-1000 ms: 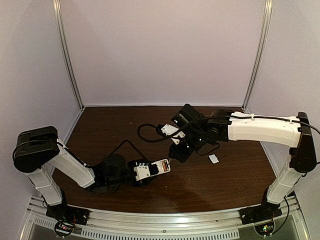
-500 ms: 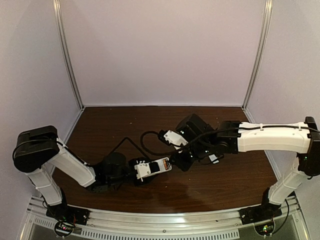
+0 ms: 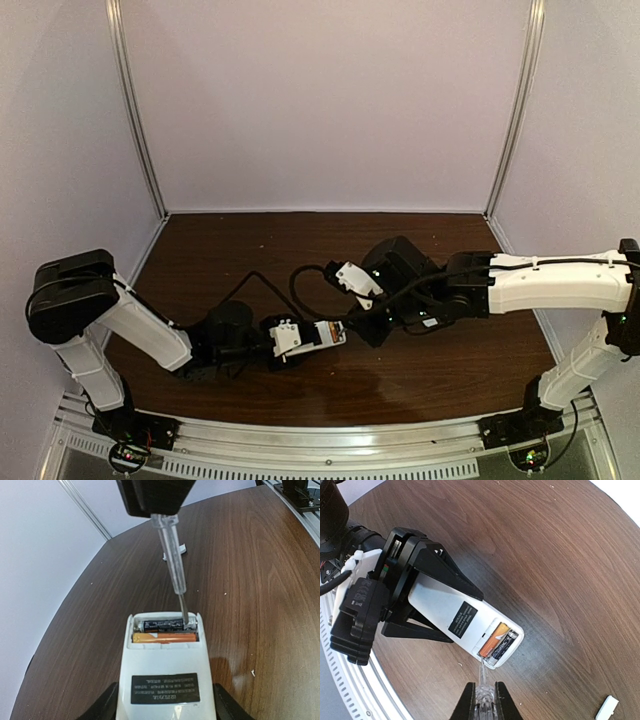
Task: Unload the batteries from the remote control
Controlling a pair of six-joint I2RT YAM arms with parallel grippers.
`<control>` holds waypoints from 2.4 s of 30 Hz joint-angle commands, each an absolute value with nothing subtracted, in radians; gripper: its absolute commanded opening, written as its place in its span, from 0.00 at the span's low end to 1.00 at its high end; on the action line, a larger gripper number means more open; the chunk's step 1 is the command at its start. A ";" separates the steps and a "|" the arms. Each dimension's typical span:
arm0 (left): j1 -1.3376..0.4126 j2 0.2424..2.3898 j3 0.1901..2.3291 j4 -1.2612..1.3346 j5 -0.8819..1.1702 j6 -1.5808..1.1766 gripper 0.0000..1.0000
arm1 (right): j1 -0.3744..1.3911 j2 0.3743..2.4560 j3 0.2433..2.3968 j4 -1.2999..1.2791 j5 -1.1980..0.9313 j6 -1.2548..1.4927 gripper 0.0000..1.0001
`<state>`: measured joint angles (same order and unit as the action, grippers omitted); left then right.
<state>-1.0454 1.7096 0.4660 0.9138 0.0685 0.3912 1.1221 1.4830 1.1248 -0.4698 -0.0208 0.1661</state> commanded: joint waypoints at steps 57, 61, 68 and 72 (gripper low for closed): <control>-1.017 1.686 0.463 0.940 0.186 0.387 0.00 | 1.124 1.579 1.224 -0.552 0.116 0.147 0.00; -1.016 1.685 0.463 0.940 0.185 0.387 0.00 | 1.121 1.573 1.234 -0.560 0.132 0.141 0.00; -1.017 1.689 0.463 0.940 0.184 0.387 0.00 | 1.121 1.560 1.242 -0.550 0.127 0.136 0.00; -1.017 1.688 0.465 0.939 0.188 0.387 0.00 | 1.120 1.571 1.233 -0.536 0.106 0.136 0.00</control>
